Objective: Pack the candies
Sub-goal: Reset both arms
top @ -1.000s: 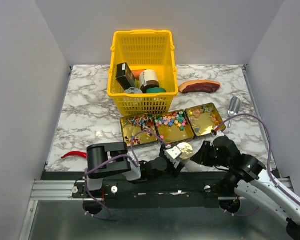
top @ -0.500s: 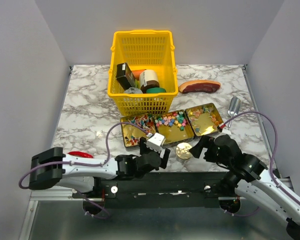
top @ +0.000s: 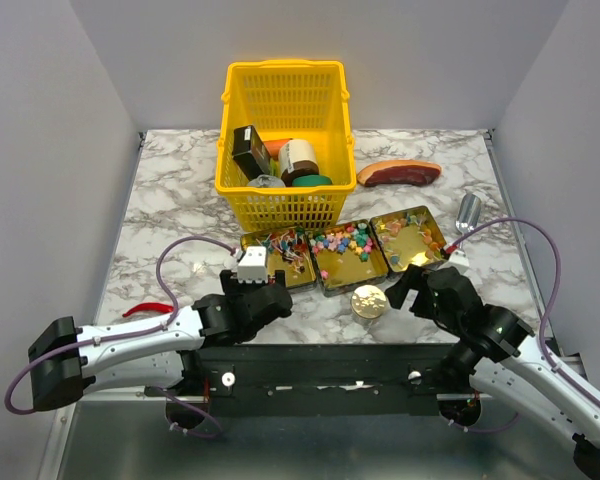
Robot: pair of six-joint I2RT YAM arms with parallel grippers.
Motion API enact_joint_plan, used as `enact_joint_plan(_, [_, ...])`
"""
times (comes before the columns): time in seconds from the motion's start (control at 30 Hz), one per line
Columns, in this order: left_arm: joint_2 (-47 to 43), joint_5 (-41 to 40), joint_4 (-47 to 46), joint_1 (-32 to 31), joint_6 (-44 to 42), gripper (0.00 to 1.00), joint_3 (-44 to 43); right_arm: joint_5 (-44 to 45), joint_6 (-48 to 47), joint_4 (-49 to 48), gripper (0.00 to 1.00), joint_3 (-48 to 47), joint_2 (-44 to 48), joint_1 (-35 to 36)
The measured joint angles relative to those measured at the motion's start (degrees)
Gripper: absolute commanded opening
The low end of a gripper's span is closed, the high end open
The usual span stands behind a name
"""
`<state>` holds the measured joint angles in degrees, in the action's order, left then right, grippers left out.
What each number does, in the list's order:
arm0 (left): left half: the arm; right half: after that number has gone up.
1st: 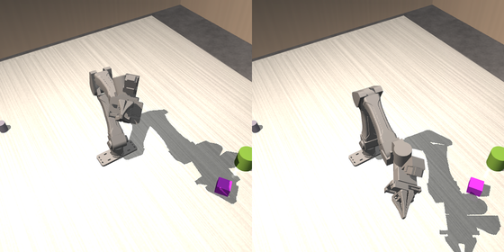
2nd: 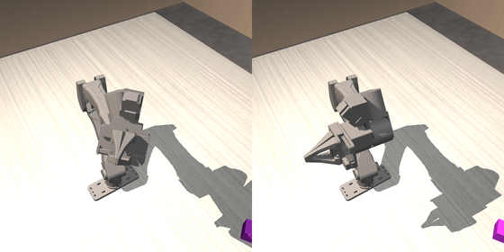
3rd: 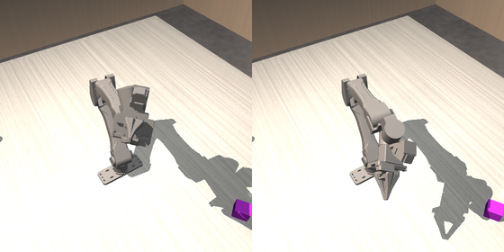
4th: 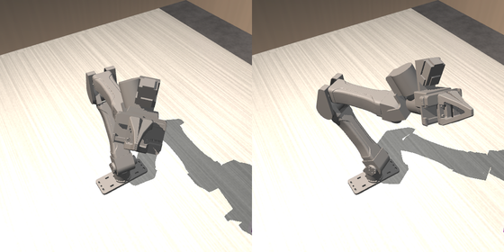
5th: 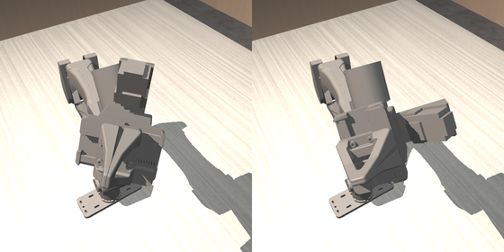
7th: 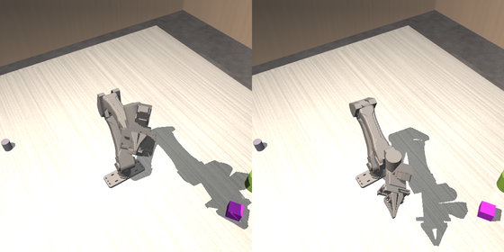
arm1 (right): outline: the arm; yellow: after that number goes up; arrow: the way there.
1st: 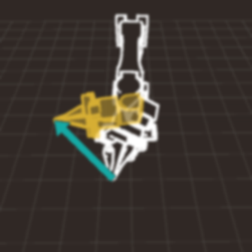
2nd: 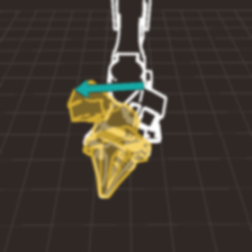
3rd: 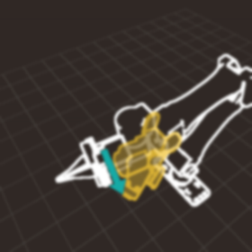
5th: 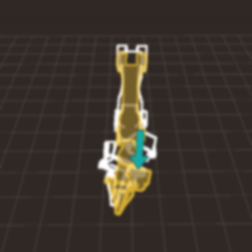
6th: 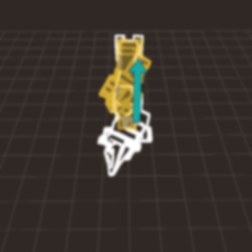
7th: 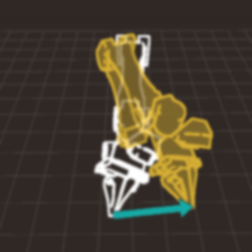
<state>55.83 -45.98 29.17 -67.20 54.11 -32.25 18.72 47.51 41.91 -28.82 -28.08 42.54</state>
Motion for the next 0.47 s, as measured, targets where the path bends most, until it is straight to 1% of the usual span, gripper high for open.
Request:
enact_joint_plan(0.2, [-0.15, -2.23, 4.42, 0.11, 1.49, 0.99, 0.24, 0.66, -0.02, 0.00, 1.00, 0.00, 0.02, 0.00])
enact_joint_plan(0.47, [-4.74, -3.13, 4.87, 0.13, 1.46, 0.99, 2.01, 0.92, -0.07, 0.02, 1.00, 0.00, 0.00, 0.00])
